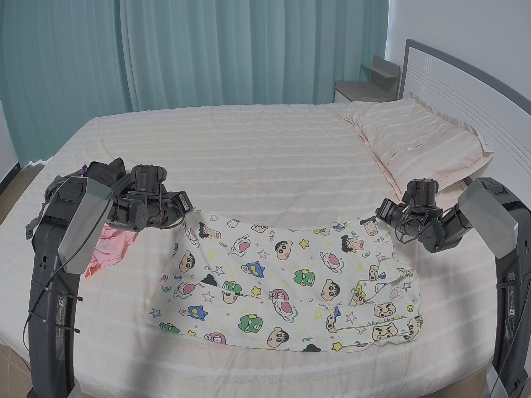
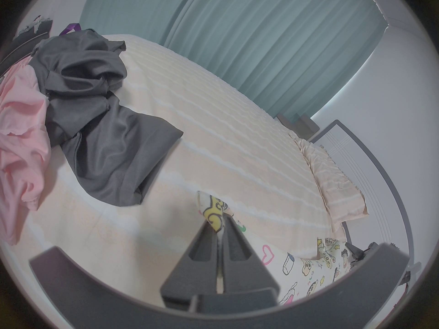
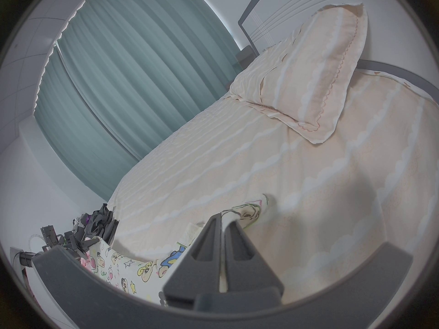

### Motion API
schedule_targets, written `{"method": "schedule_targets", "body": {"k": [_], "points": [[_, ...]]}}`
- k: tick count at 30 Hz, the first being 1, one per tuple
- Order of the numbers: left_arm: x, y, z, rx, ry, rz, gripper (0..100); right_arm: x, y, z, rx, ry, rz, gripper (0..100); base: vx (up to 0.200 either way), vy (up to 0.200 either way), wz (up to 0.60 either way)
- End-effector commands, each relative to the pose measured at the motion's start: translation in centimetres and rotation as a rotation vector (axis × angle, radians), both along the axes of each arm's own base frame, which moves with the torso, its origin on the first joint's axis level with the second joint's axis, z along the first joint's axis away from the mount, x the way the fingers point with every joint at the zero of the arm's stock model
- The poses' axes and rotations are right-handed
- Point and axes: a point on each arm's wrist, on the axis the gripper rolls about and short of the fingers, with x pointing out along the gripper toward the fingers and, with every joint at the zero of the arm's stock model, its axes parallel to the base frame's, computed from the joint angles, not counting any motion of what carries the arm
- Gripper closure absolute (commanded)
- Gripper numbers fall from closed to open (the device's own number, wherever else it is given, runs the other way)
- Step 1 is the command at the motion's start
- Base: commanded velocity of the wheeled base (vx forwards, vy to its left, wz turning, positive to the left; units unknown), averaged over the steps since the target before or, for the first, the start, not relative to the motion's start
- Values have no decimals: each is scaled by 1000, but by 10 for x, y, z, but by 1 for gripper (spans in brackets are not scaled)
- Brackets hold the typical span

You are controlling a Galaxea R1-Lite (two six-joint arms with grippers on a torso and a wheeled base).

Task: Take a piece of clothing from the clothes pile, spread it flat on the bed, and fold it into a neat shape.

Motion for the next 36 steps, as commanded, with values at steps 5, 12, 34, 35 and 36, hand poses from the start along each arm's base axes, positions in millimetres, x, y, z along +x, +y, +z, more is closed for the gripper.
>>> {"method": "schedule_targets", "body": {"k": [5, 12, 34, 35, 36], "points": [[-1, 2, 1, 8, -9, 25, 100, -3, -1, -5, 2, 20, 2, 100, 0, 0, 0], [-17, 7, 15, -24, 18, -21, 100, -15, -8, 0, 26, 47, 39, 100, 0, 0, 0], [-21, 5, 10, -21, 35, -23, 100, -24, 7, -28, 69, 106, 197, 0, 0, 0, 0], [-21, 5, 10, -21, 35, -23, 100, -23, 11, -30, 67, 112, 207, 0, 0, 0, 0], [-21, 5, 10, -20, 35, -22, 100, -23, 14, -33, 61, 116, 215, 0, 0, 0, 0]]}}
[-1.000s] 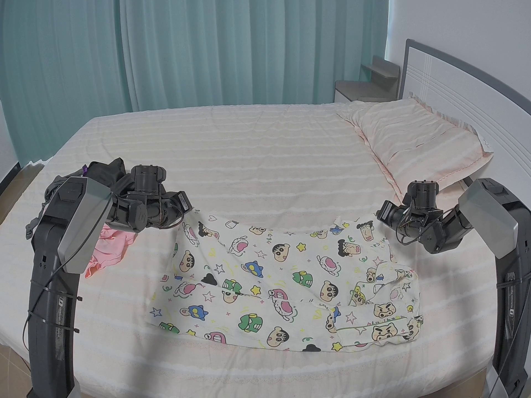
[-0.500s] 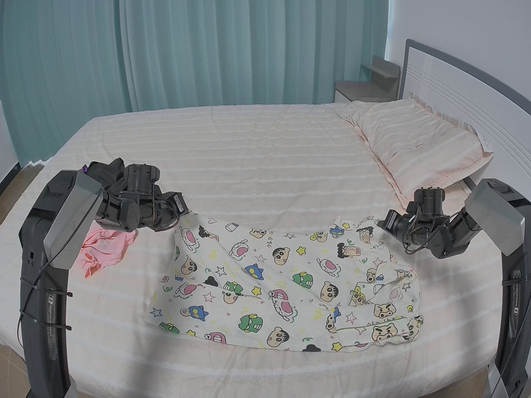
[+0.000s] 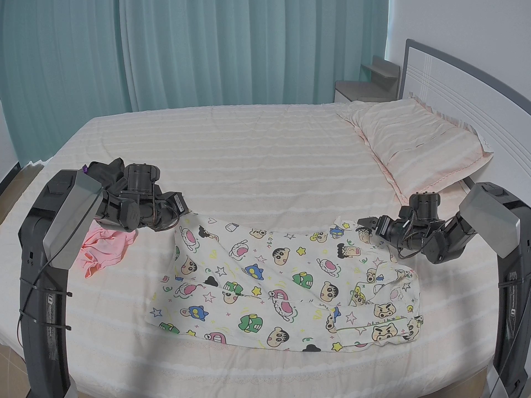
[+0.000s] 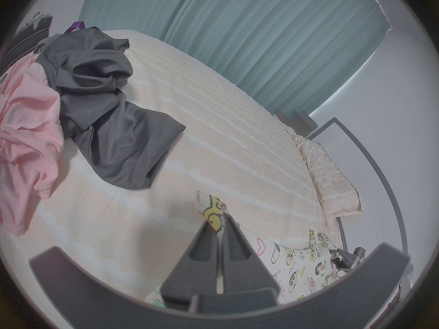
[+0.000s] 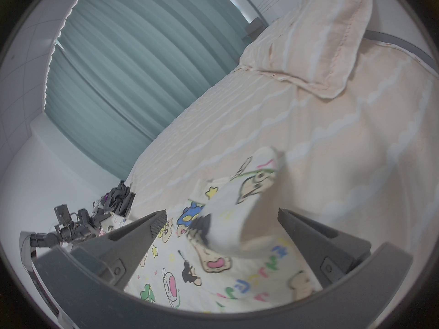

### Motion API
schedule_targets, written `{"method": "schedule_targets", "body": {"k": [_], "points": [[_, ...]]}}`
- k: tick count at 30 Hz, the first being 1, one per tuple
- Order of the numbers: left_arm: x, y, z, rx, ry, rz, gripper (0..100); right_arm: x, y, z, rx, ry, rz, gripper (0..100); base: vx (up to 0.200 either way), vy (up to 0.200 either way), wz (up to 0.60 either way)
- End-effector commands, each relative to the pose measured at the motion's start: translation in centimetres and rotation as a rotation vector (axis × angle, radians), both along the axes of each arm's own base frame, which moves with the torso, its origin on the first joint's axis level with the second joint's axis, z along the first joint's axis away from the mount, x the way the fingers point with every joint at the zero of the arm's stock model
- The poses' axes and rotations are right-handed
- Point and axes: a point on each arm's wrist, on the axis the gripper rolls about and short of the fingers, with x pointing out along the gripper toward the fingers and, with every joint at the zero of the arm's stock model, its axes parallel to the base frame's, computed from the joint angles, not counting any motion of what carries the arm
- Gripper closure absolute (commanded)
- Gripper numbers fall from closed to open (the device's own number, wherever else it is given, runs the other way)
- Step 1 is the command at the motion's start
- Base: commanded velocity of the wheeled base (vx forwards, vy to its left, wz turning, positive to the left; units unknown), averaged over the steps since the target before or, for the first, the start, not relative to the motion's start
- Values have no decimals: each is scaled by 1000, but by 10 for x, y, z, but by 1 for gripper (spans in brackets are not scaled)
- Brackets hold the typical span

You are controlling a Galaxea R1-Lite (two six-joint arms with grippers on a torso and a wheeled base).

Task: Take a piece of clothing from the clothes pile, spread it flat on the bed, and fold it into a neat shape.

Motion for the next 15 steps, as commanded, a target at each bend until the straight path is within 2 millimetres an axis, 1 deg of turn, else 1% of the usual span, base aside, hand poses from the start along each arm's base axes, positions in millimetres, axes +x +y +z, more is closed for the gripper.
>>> {"method": "schedule_targets", "body": {"k": [1, 2, 4, 5, 6, 9, 10, 15], "points": [[0, 0, -2, 2, 5, 3, 100, 0, 13, -15, -17, 24, 38, 0, 0, 0, 0], [0, 0, -2, 2, 5, 3, 100, 0, 13, -15, -17, 24, 38, 0, 0, 0, 0], [0, -1, -1, 2, 5, 1, 100, 0, 16, -27, -46, 27, 61, 0, 0, 0, 0], [0, -1, -1, 2, 5, 1, 100, 1, 16, -27, -45, 26, 60, 0, 0, 0, 0], [-1, -1, -1, 2, 6, 1, 100, 1, 16, -27, -44, 25, 60, 100, 0, 0, 0], [0, -1, -1, 2, 6, 1, 100, 1, 14, -27, -43, 17, 55, 100, 0, 0, 0], [0, -1, 0, 2, 5, 1, 100, 2, 7, -24, -38, -25, 40, 100, 0, 0, 0], [0, -1, 2, 5, -4, 5, 100, 6, -6, -16, -30, -86, 11, 100, 0, 0, 0]]}}
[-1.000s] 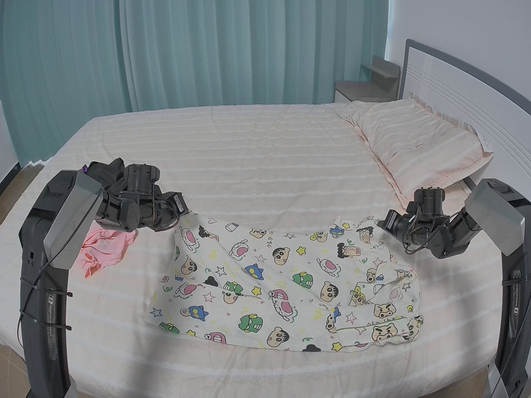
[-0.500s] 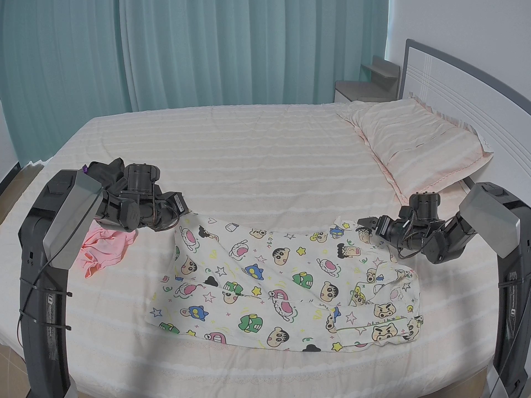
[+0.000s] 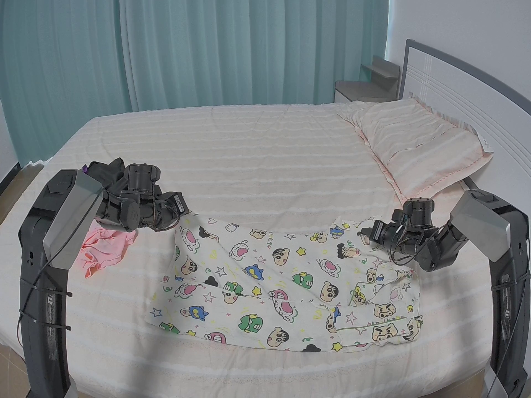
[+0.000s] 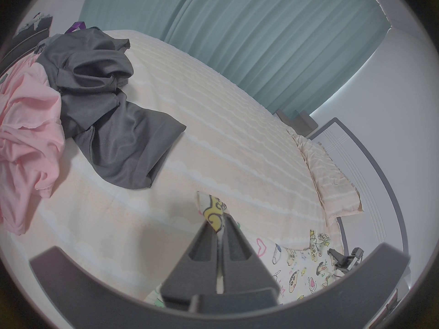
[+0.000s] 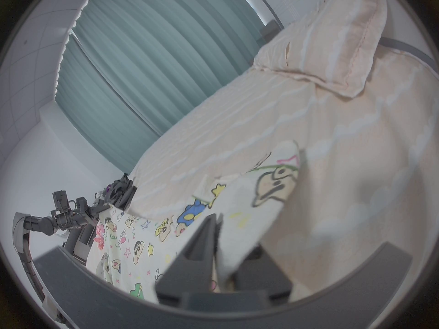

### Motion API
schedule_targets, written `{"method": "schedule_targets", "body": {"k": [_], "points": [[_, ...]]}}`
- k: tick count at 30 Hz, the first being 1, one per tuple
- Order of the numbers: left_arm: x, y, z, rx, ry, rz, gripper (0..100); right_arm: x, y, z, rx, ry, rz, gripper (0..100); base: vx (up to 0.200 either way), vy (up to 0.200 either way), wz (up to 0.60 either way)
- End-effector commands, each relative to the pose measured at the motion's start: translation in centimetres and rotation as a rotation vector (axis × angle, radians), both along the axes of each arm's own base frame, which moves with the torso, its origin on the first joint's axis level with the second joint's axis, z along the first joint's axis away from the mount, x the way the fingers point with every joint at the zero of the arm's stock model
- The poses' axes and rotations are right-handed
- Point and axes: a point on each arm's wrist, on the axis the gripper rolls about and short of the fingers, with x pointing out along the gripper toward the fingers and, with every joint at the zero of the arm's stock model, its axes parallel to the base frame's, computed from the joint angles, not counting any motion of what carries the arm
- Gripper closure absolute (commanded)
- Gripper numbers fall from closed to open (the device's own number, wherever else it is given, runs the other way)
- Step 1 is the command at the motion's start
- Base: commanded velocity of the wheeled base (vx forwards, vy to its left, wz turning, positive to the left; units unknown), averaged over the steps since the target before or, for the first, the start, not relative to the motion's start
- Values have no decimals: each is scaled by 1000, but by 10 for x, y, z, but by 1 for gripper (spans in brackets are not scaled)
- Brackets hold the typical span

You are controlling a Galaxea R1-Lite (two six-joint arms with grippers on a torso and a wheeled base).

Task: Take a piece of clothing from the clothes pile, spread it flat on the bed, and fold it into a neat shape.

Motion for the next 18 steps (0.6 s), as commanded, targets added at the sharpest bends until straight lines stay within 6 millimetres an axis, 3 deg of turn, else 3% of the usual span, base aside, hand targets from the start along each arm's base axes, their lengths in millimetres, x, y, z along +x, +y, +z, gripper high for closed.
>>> {"method": "schedule_targets", "body": {"k": [1, 10, 18], "points": [[1, 1, 3, 2, -13, 5, 100, 2, -15, 2, 5, -25, -31, 100, 0, 0, 0], [-1, 1, 10, 13, -26, 21, 100, -4, -21, 13, 33, -59, -23, 100, 0, 0, 0], [-12, 2, 6, 21, 12, 16, 100, -23, -21, 22, 60, -72, 39, 100, 0, 0, 0]]}}
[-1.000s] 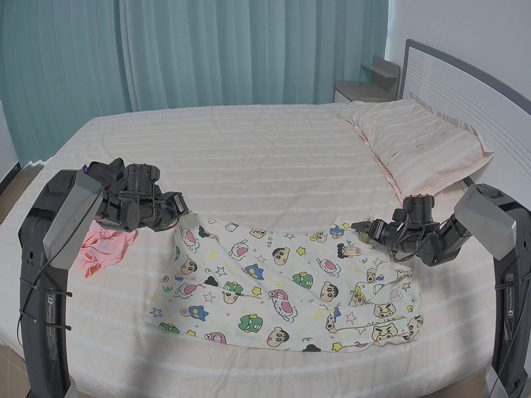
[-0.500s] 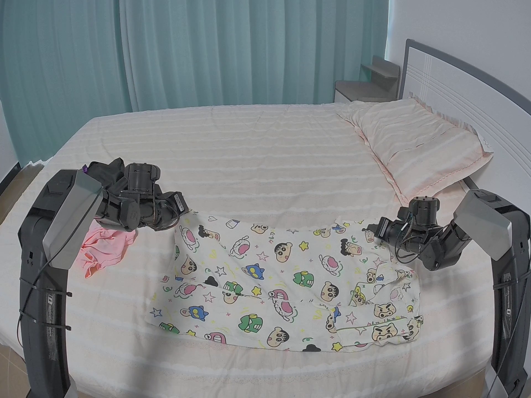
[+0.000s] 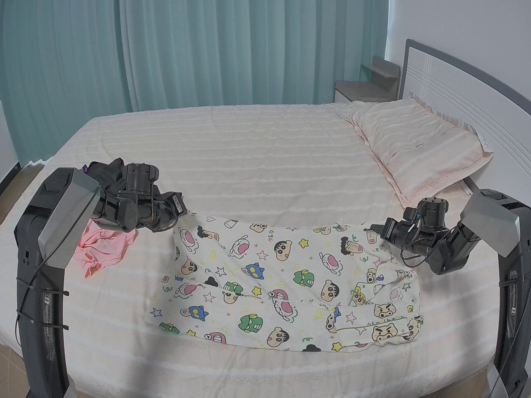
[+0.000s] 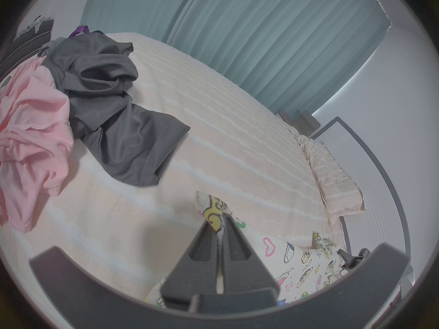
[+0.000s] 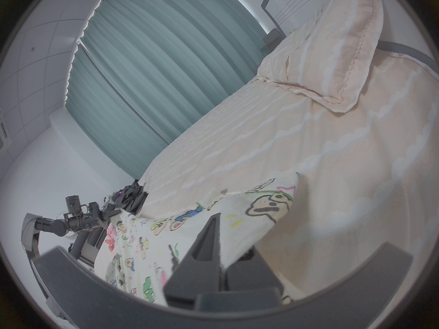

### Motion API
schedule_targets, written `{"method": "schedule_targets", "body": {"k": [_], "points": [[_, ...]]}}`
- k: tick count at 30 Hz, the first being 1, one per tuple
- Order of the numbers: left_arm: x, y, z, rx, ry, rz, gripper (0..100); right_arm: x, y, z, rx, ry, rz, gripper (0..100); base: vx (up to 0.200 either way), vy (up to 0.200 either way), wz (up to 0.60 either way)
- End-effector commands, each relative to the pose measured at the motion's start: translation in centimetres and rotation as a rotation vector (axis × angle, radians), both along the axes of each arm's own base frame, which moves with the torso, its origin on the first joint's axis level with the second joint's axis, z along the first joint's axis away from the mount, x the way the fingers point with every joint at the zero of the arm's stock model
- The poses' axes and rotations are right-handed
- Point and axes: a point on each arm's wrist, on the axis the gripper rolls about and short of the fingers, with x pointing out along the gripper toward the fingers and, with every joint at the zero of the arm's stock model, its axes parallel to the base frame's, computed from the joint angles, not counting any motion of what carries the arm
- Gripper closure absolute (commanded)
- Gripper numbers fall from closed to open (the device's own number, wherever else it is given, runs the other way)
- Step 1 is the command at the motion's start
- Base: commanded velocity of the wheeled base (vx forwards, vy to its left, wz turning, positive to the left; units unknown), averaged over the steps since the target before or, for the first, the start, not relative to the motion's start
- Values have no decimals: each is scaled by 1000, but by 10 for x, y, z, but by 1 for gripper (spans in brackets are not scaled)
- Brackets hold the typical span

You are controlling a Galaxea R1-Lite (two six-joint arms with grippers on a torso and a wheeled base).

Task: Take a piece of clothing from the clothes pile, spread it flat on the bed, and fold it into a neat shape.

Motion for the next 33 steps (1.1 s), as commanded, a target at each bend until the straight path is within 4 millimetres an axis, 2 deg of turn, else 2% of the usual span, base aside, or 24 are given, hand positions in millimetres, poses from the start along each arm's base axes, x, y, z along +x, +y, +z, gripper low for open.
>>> {"method": "schedule_targets", "body": {"k": [1, 7, 11, 15, 26, 33], "points": [[-7, 0, 3, 0, 12, -2, 100, -10, -2, 12, 10, -11, 22, 100, 0, 0, 0], [-22, 3, 7, -1, 43, -7, 100, -30, -5, 25, 21, -21, 54, 100, 0, 0, 0], [-41, 5, 3, 10, 89, -23, 100, -53, -5, 28, 30, -14, 95, 100, 0, 0, 0], [-56, 5, -11, 23, 112, -39, 100, -78, -6, 15, 6, 12, 115, 100, 0, 0, 0], [-88, 6, -48, 122, 194, -114, 100, -127, -6, -17, -101, 92, 180, 100, 0, 0, 0], [-98, 6, -58, 131, 239, -124, 100, -143, -3, -27, -110, 132, 187, 100, 0, 0, 0]]}}
